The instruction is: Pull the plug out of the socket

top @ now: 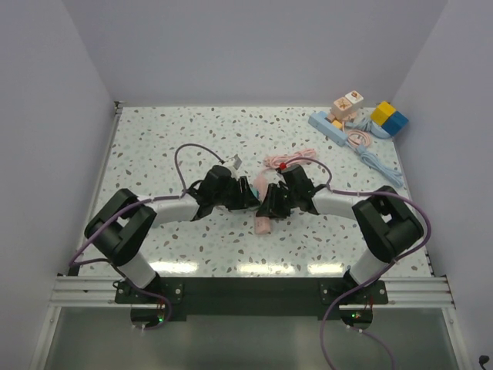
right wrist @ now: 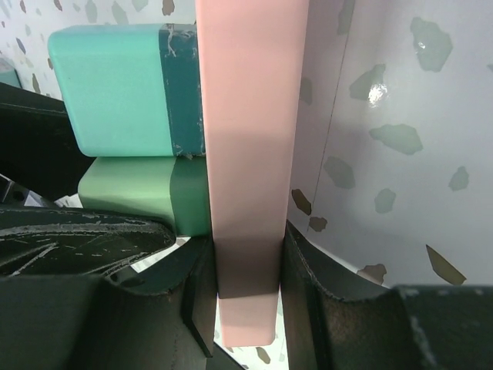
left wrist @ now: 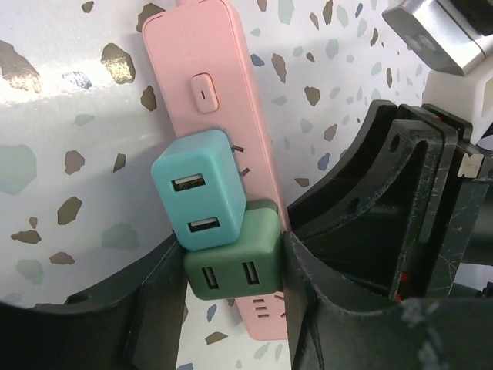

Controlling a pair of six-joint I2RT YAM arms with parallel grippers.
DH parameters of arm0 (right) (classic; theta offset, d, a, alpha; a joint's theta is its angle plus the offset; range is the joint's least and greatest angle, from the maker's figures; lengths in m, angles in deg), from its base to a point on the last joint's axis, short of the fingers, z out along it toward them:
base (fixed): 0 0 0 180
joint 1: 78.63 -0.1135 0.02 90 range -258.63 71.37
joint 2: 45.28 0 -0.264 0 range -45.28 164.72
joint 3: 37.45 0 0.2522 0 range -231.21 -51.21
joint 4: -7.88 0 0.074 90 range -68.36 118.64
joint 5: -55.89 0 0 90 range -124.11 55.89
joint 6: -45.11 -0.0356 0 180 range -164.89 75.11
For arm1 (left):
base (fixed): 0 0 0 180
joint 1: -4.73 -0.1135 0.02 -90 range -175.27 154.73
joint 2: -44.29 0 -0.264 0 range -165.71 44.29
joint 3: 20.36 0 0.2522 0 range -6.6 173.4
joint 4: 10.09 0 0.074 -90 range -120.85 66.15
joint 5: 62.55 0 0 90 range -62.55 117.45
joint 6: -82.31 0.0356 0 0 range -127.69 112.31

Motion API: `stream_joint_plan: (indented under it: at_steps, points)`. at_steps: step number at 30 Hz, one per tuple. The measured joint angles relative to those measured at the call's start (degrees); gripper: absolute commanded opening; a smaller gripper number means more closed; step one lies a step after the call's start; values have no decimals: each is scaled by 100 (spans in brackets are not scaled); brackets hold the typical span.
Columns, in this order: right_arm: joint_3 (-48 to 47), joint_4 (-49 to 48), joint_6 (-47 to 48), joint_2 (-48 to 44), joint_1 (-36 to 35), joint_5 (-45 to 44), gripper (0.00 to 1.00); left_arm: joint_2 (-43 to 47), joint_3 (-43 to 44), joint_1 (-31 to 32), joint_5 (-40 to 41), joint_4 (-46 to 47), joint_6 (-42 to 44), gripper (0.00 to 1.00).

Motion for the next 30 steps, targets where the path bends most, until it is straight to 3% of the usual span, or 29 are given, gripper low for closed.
stream_joint_plan:
  at_steps: [7, 13, 16, 19, 25, 28, 30]
  points:
    - [20, -291, -214, 195, -195, 229, 0, 793, -610, -94, 258, -160, 7, 0]
    - [-31, -590, -407, 472, -46, 363, 0, 2736, -1248, -1113, 380, -946, 116, 0]
    - [-66, -675, -444, 542, 4, 391, 0, 3287, -1209, -1207, 520, -1458, 225, 0]
    - [-68, -686, -444, 546, 13, 428, 0, 3598, -1202, -1309, 870, -2173, 293, 0]
    - [-116, -610, -393, 540, 13, 442, 0, 3877, -1346, -2520, 1528, -3388, 431, 0]
    - [-160, -533, -352, 540, 13, 442, 0, 3919, -1373, -2761, 1801, -3880, 396, 0]
    - [-197, -461, -302, 540, 13, 439, 0, 3901, -1368, -2774, 1875, -4068, 341, 11]
